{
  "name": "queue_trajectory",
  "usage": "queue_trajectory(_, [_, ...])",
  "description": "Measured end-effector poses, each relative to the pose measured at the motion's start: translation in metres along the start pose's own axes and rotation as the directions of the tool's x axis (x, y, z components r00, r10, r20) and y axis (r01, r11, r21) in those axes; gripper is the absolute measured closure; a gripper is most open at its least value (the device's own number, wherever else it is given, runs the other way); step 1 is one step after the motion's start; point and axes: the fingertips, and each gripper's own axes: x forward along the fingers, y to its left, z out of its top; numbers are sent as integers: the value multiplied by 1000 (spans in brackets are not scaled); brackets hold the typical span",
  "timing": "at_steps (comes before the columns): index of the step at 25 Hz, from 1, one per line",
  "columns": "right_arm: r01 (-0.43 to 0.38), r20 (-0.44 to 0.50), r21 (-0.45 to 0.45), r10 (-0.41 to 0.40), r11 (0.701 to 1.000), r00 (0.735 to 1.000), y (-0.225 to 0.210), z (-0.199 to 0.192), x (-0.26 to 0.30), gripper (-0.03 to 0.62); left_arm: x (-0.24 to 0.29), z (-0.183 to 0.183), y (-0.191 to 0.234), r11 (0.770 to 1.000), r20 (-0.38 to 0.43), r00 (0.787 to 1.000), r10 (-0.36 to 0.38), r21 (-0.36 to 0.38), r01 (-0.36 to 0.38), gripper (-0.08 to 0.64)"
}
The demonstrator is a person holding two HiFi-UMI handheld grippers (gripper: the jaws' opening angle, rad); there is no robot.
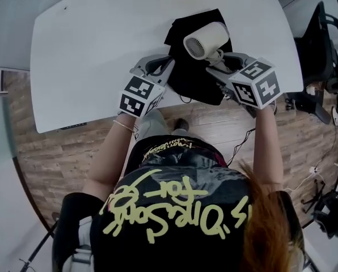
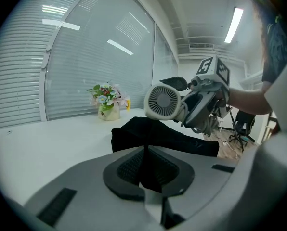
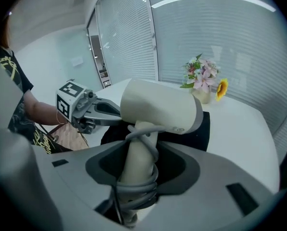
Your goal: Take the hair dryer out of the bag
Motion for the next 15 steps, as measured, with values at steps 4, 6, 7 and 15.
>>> queue_trajectory(4, [10,-36,40,-9,999,999,-12,-1,23,397,-2,-5,-2,1000,-16,1000,-7,3,7,541])
queue_trajectory(6, [19,-52,50,-16,999,998,-18,-1,31,397,-2,-6,-2,1000,-18,1000,-8,0,8,541])
queue_trajectory(7, [25,-62,52,-21,998,998,-20,-2,35,397,-2,-7,-2,1000,-20,1000,-9,-4,9,541])
queue_trajectory(15, [50,-133,50,-43,997,990,-30,-10,62,397,-2,-13,-6,1000,-37,999,-18,-20,17,541])
